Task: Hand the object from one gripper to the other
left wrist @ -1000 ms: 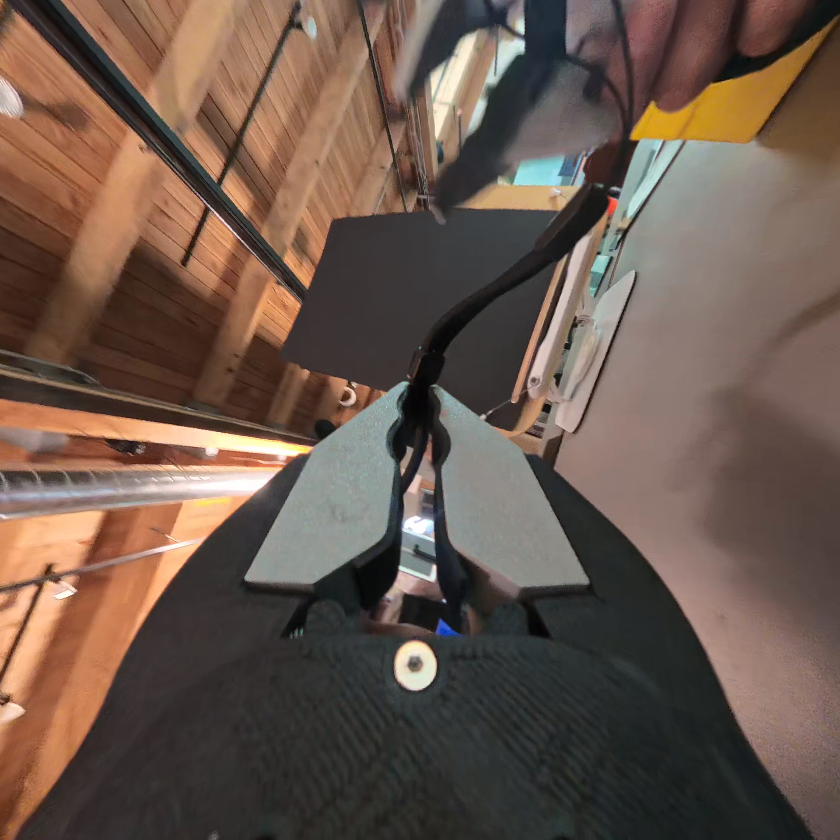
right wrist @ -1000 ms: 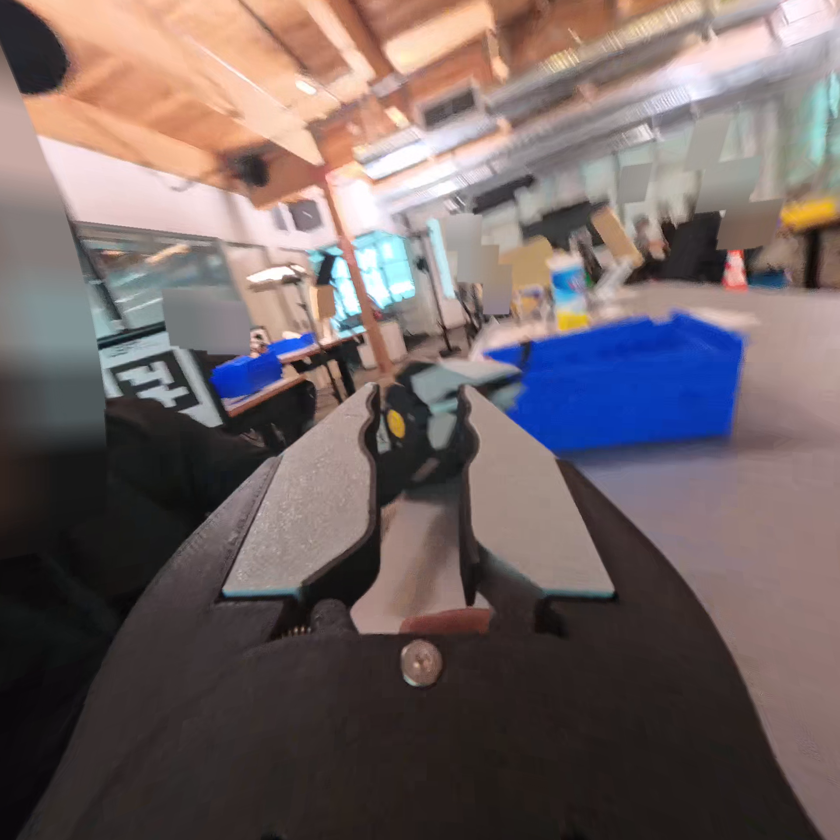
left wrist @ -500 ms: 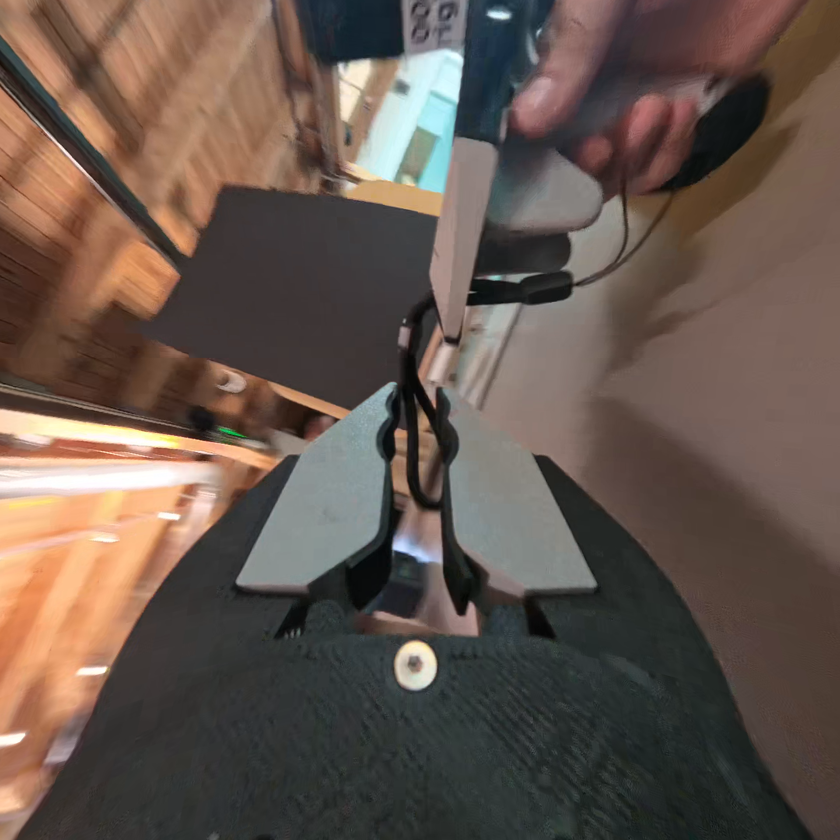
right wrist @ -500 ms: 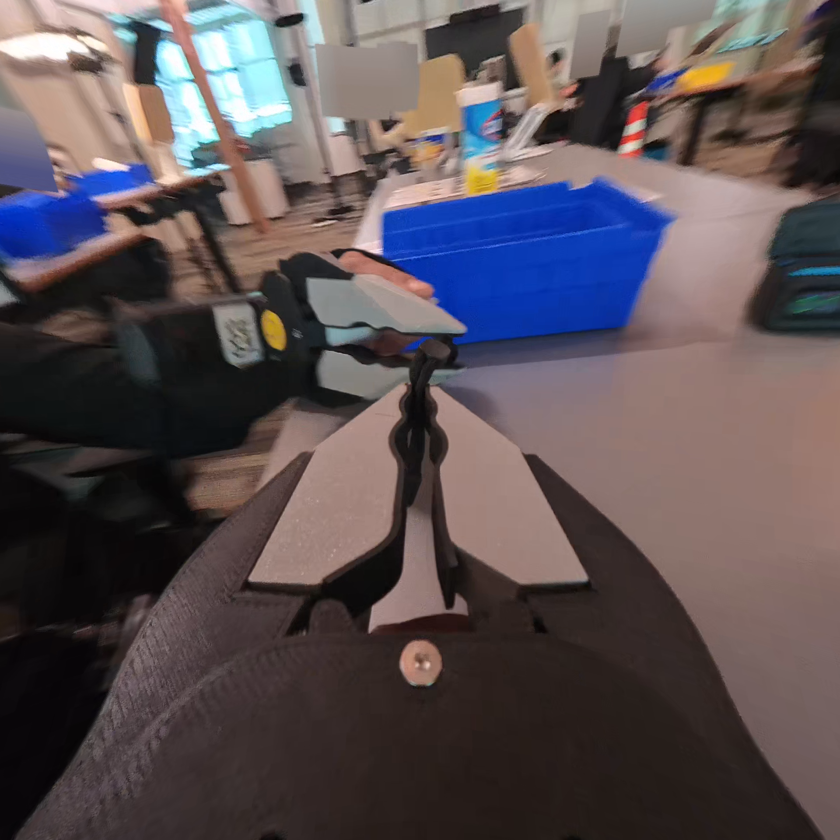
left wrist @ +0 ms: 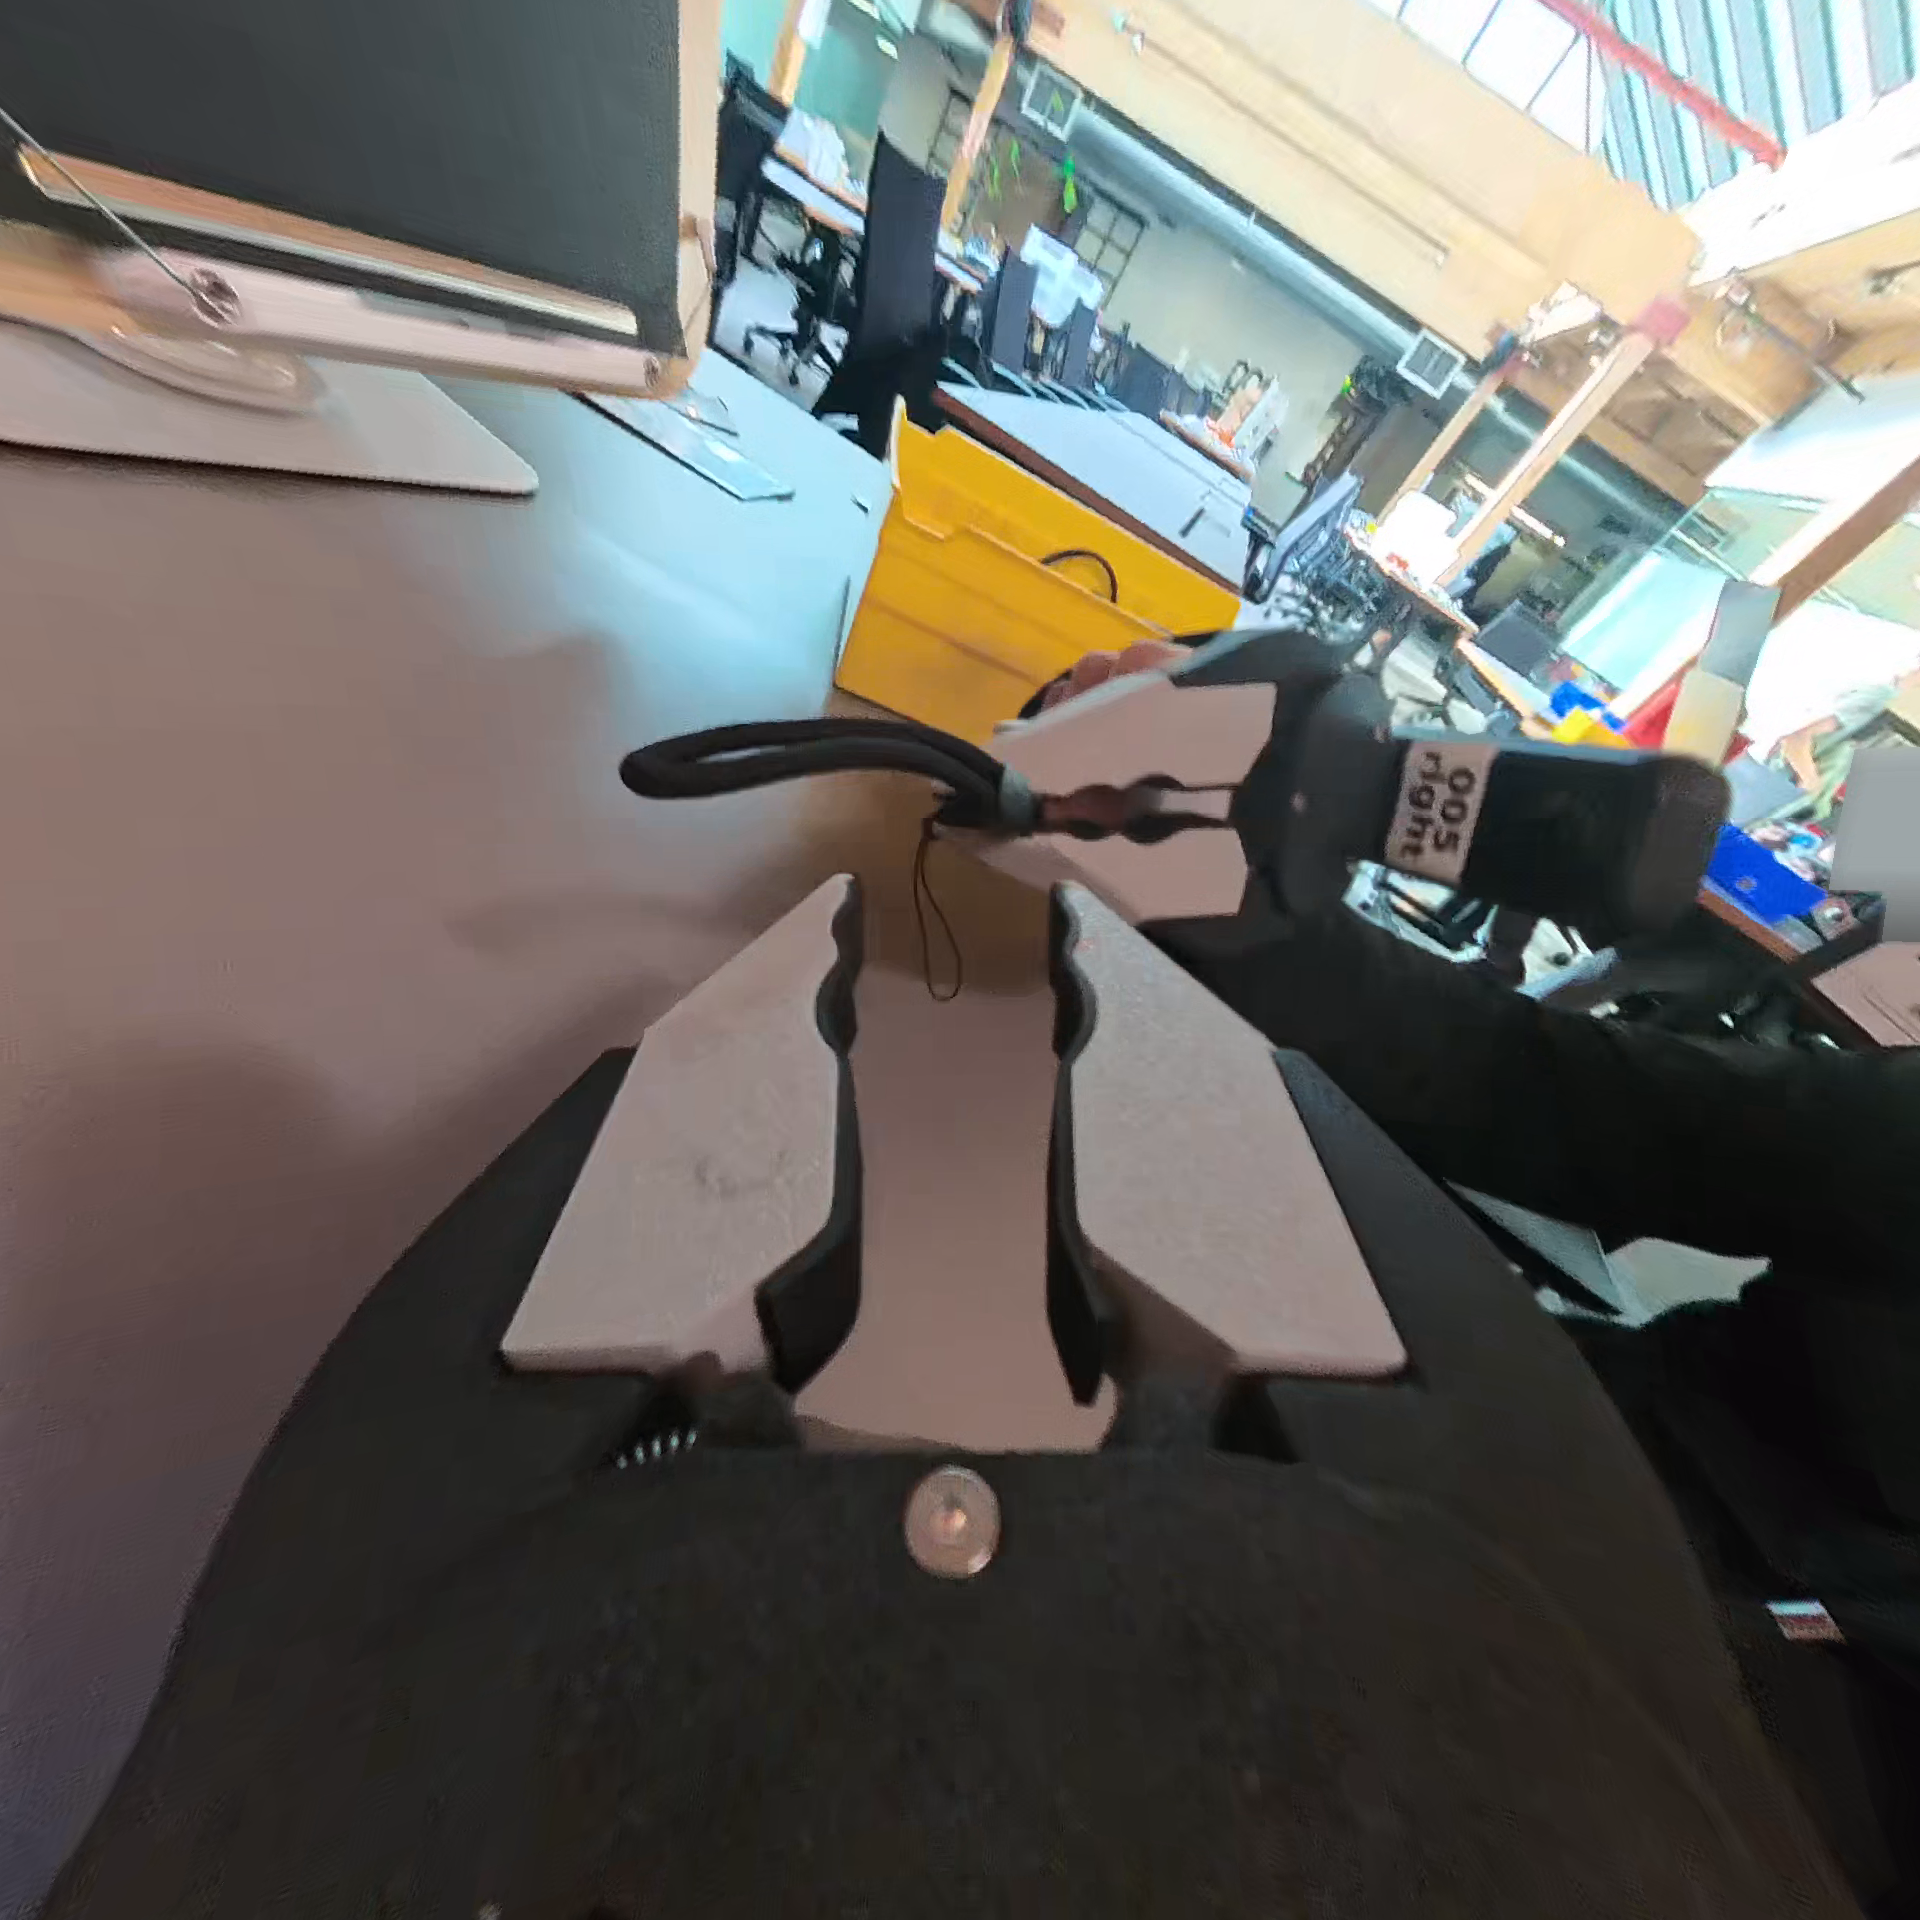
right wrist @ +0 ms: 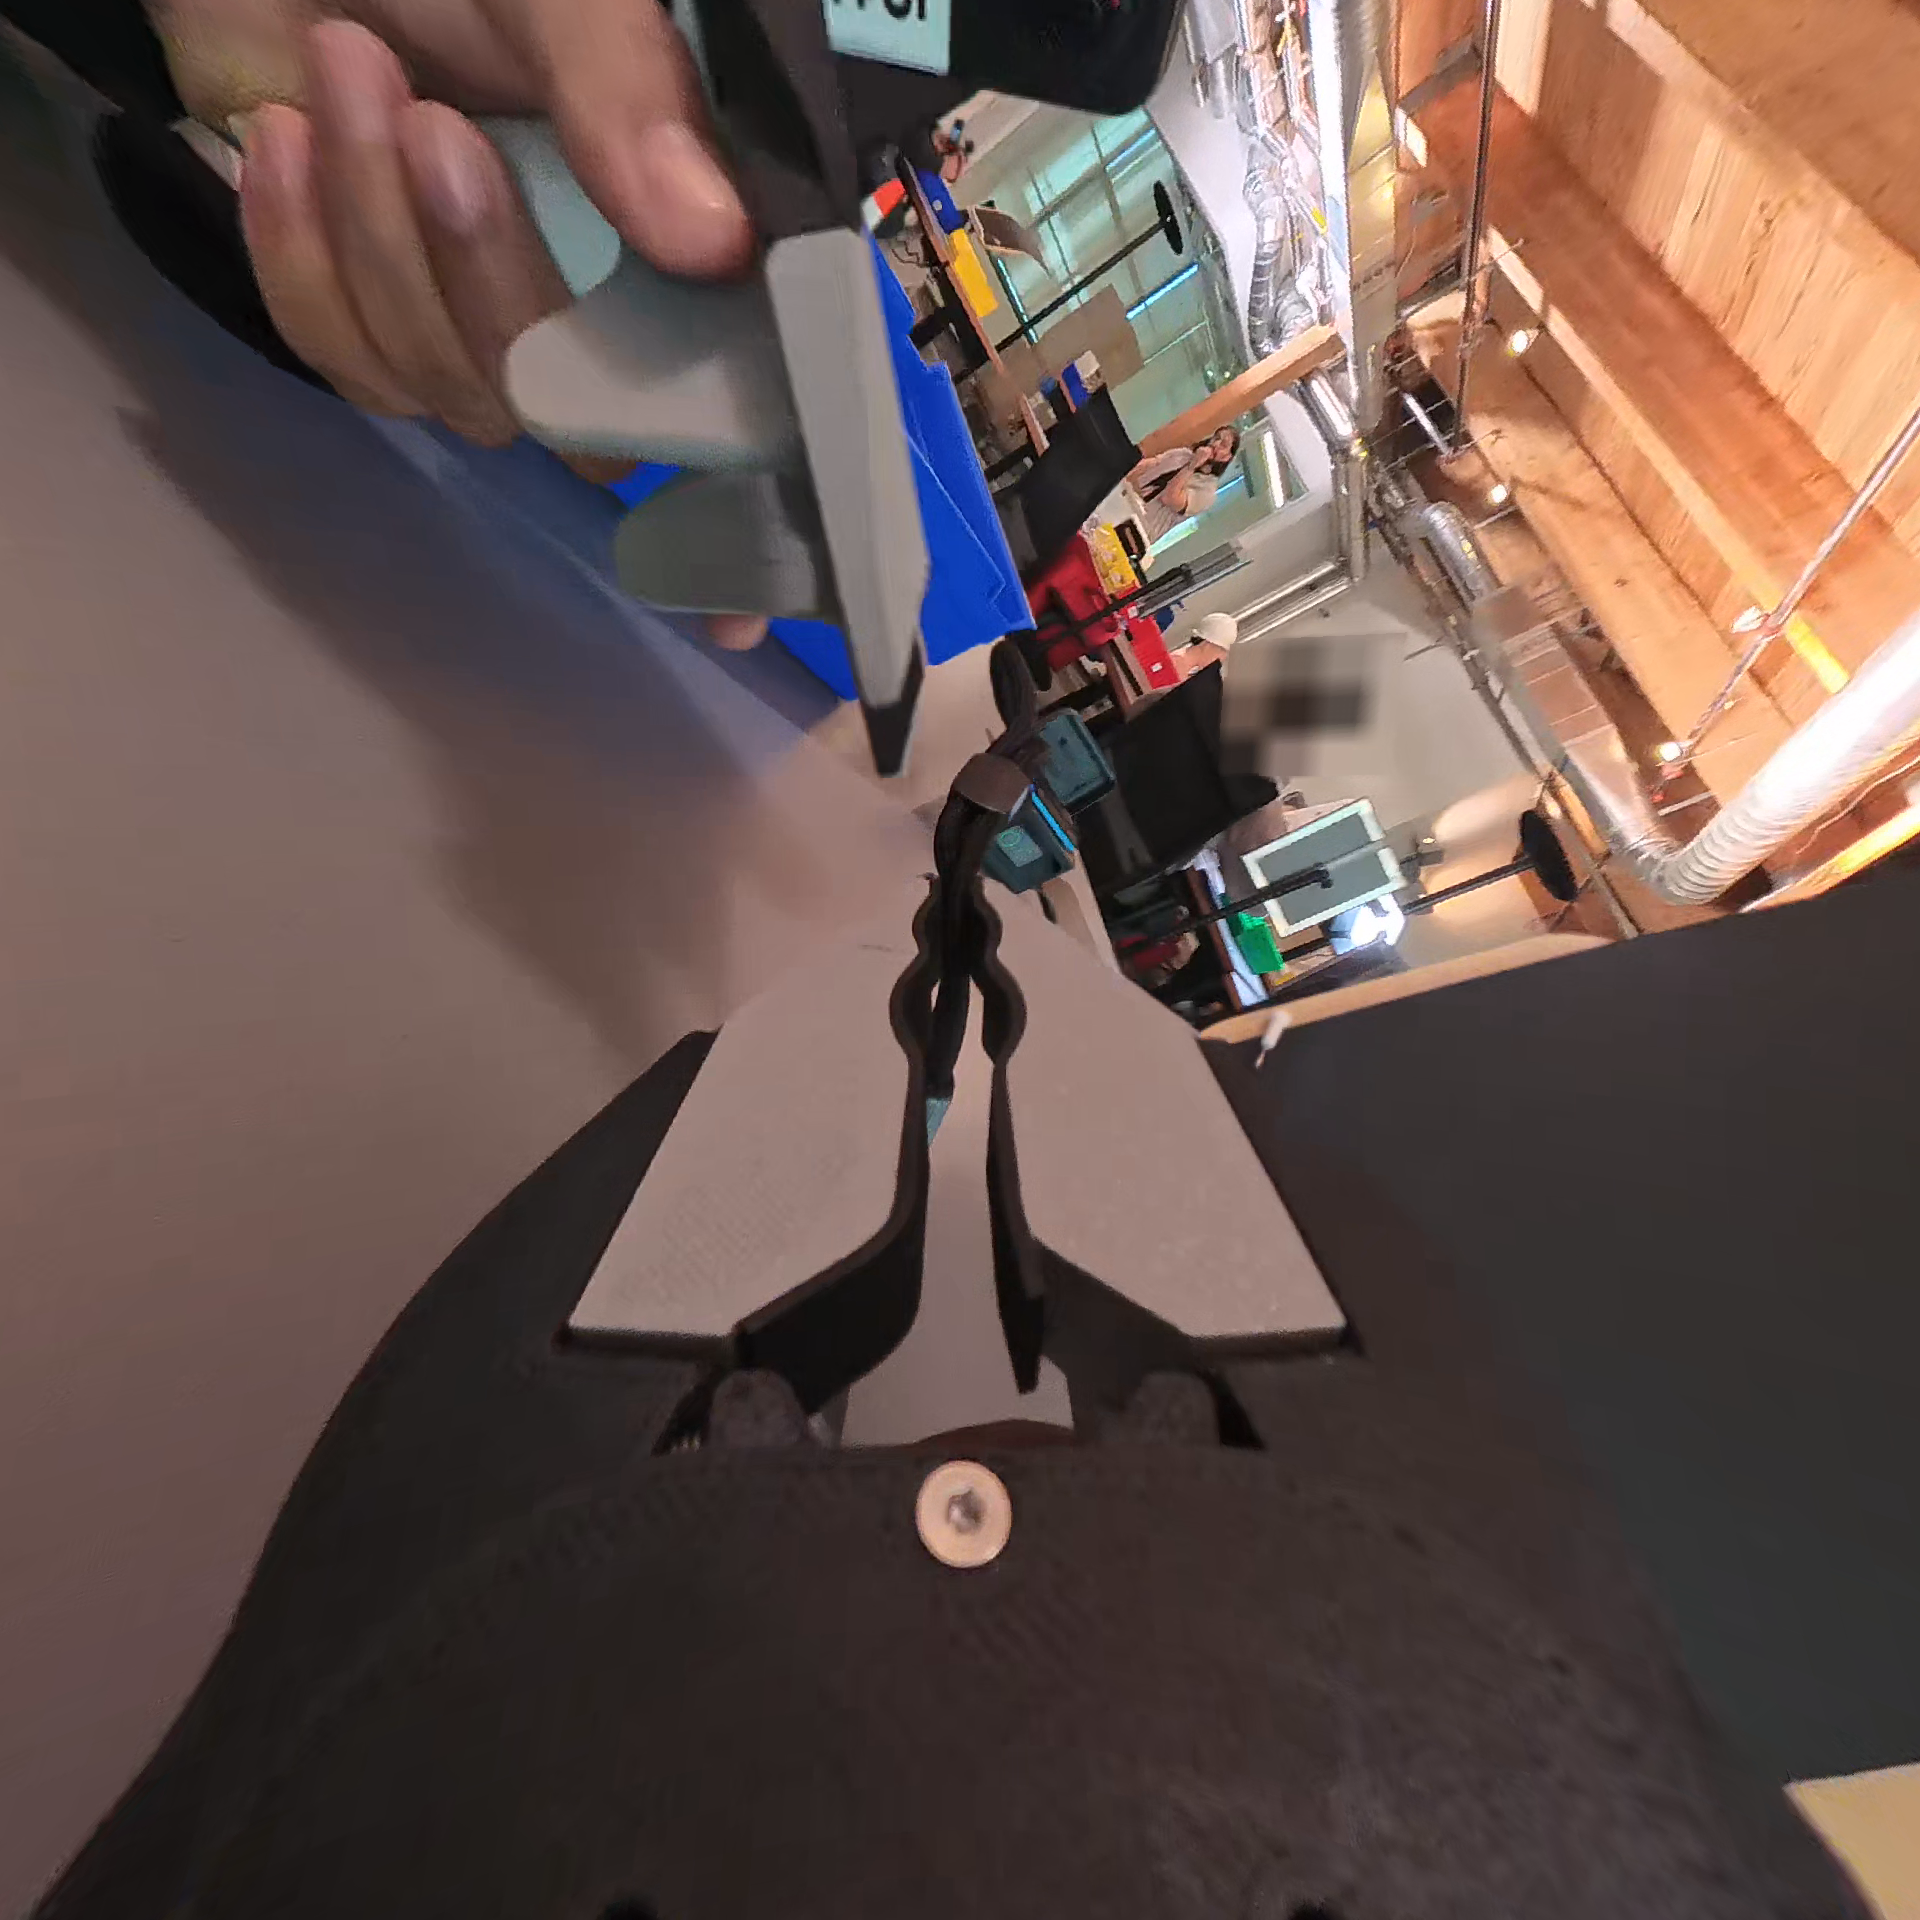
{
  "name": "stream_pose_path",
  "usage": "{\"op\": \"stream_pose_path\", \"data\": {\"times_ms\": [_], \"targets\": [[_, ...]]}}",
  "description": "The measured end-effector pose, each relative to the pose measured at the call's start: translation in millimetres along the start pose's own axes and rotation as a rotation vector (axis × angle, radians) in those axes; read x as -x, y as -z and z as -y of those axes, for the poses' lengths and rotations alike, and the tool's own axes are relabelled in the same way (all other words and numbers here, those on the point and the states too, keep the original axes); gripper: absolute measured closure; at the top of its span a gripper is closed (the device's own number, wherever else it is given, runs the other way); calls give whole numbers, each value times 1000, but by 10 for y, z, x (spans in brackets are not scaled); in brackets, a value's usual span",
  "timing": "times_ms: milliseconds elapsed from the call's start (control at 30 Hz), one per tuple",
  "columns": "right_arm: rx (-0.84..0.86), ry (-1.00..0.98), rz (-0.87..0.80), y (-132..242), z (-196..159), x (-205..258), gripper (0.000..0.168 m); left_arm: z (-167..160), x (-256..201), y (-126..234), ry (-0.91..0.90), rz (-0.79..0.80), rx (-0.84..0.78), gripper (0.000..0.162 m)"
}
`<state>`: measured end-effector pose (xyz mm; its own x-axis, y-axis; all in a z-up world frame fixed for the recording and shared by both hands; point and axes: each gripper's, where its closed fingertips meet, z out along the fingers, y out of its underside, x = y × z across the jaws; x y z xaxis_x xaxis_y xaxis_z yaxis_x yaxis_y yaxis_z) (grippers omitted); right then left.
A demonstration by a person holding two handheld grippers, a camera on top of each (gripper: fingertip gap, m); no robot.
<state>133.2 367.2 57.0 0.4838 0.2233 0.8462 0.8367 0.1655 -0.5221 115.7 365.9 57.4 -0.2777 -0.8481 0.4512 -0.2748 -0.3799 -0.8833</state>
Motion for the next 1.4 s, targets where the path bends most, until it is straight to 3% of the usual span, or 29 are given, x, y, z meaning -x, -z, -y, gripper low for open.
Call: {"op": "stream_pose_path", "data": {"times_ms": [200, 333, 400, 533, 633, 867, 967, 1067, 1200, 1333, 1400], "targets": [[-31, 4, 7, -19, 118, 61, 168, 88, -94, -147, -32, -8, -76, 125], [-21, -11, 34, -40, 98, 120, 168, 143, -115, -151, -77, -1, -103, 152], [-4, -86, 78, -54, 36, 152, 168, 143, 10, -117, -184, 130, -67, 159], [66, -240, 181, -60, -165, 215, 147, 235, 303, 129, -573, 547, 76, 159], [8, -355, 207, -24, -92, 153, 141, 183, 334, 201, -668, 672, 220, 159], [-222, -596, 278, 36, 390, 47, 135, -270, 334, 28, -744, 661, 479, 159], [-269, -673, 321, 42, 459, 26, 141, -320, 219, -118, -757, 605, 478, 160], [-247, -628, 341, 26, 443, 107, 143, -321, 164, -201, -771, 588, 477, 159], [-263, -605, 372, 34, 495, 170, 168, -341, 157, -254, -775, 584, 486, 159], [-288, -662, 335, 54, 492, 32, 168, -254, 113, -265, -731, 559, 400, 159], [-308, -773, 281, 71, 421, -161, 168, -219, 146, -217, -721, 571, 380, 149]]}}
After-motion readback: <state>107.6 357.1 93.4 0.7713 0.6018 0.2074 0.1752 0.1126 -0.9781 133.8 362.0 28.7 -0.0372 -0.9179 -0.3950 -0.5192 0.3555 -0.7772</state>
